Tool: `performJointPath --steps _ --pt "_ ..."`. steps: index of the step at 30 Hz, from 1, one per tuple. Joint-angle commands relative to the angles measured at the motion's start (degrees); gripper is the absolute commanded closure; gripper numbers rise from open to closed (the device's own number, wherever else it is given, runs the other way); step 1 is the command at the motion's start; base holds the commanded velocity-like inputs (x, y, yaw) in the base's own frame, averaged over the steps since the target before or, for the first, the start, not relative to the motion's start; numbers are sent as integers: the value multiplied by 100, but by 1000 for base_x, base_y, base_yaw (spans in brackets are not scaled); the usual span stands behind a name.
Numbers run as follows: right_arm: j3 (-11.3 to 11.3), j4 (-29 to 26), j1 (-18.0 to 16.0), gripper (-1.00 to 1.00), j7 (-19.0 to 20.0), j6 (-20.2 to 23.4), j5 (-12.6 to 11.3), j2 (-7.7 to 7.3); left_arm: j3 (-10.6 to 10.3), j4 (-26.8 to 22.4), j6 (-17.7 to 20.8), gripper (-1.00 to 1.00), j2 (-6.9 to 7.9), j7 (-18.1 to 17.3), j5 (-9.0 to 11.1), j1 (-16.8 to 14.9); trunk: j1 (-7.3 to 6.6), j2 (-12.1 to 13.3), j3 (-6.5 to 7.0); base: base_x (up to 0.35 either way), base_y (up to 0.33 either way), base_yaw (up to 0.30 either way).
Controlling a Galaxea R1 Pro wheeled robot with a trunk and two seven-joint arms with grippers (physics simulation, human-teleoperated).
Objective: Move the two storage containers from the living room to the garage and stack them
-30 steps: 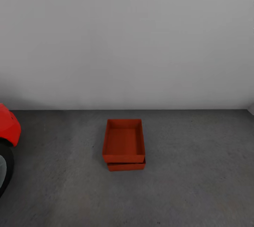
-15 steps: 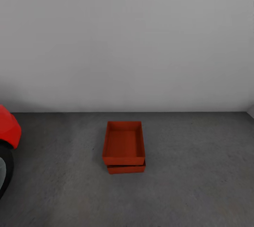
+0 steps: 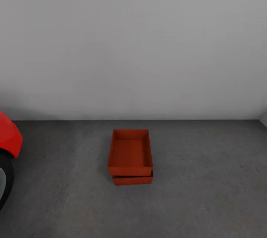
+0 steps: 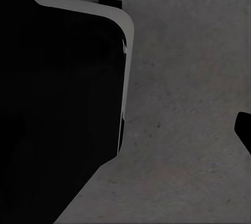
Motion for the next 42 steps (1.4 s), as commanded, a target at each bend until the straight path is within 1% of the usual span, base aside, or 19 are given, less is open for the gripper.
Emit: performJointPath --steps 1,42 --pt "49 18 -7 -100 -3 -36 -57 2 -48 2 -13 -100 -1 12 50 -3 1 -5 4 0 0 0" --pt "49 17 -7 -100 -3 -39 -49 11 -48 2 -14 -100 -1 12 50 -3 1 -5 380 0 0 0"
